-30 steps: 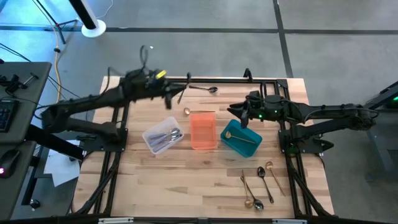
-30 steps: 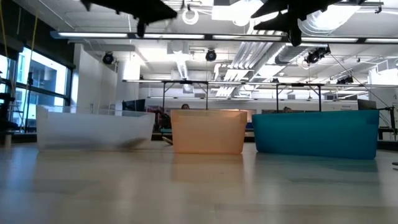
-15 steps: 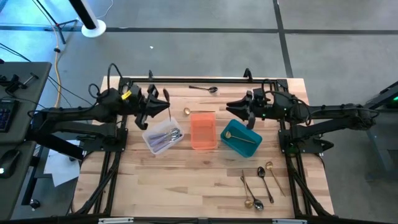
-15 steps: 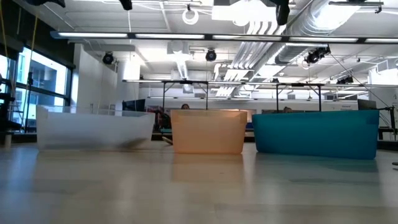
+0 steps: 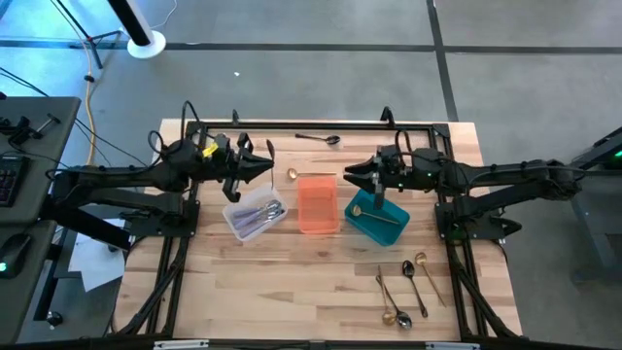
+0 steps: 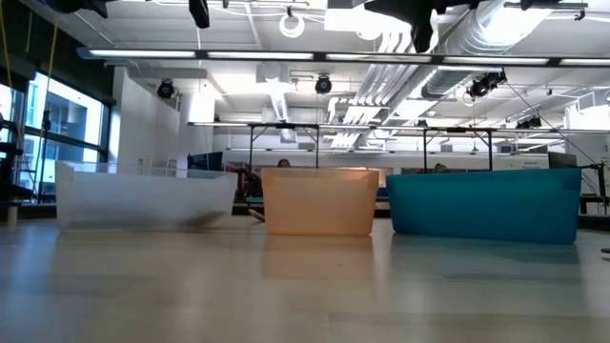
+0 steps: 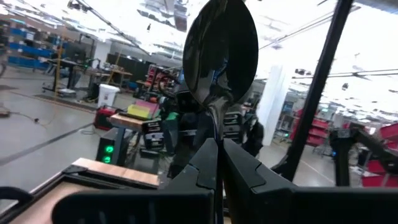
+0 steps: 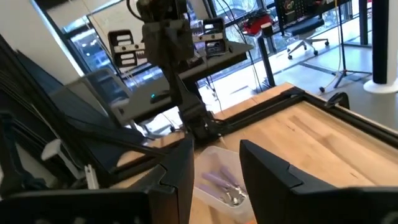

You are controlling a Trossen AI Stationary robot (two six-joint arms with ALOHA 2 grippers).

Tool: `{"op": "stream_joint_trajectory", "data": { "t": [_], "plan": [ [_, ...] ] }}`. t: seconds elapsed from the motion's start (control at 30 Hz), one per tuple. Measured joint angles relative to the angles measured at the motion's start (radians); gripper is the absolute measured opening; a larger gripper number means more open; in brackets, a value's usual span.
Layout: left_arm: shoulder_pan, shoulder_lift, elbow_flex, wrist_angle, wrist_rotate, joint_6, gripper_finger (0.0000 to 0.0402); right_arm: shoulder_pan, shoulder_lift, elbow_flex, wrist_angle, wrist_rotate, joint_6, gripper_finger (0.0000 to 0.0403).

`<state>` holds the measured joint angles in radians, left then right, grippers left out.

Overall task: Sort silverware by color (type)
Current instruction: Put the black spoon into the orange bin

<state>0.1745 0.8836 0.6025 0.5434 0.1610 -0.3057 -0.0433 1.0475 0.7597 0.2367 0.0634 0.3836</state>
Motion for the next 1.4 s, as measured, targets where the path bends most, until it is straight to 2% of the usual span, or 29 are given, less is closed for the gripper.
{"op": "stream_joint_trajectory", "data": {
  "t": [0.3, 0.97, 1.1, 1.17, 1.27, 1.4],
  "plan": [
    [0.000, 0.041, 0.000, 0.002, -0.019, 0.012, 0.0000, -0.003, 0.015, 0.000, 0.009, 0.003, -0.077, 0.0114],
    [0.001, 0.052, 0.000, 0.003, -0.028, 0.011, 0.0000, -0.003, 0.014, 0.000, 0.031, -0.003, -0.079, 0.0114],
    [0.002, 0.099, 0.002, 0.016, -0.027, 0.011, 0.0000, -0.003, 0.033, 0.000, 0.079, -0.003, -0.080, 0.0114],
    [0.002, 0.144, 0.002, 0.076, -0.024, 0.009, 0.0000, -0.003, 0.062, 0.000, 0.131, -0.014, -0.093, 0.0114],
    [0.002, 0.229, 0.027, 0.153, 0.016, -0.022, 0.0000, -0.003, 0.111, 0.000, 0.230, -0.031, -0.104, 0.0114],
    [0.002, 0.335, 0.098, 0.168, 0.158, -0.063, 0.0000, -0.003, 0.172, 0.000, 0.355, -0.072, -0.066, 0.0114]
  ]
}}
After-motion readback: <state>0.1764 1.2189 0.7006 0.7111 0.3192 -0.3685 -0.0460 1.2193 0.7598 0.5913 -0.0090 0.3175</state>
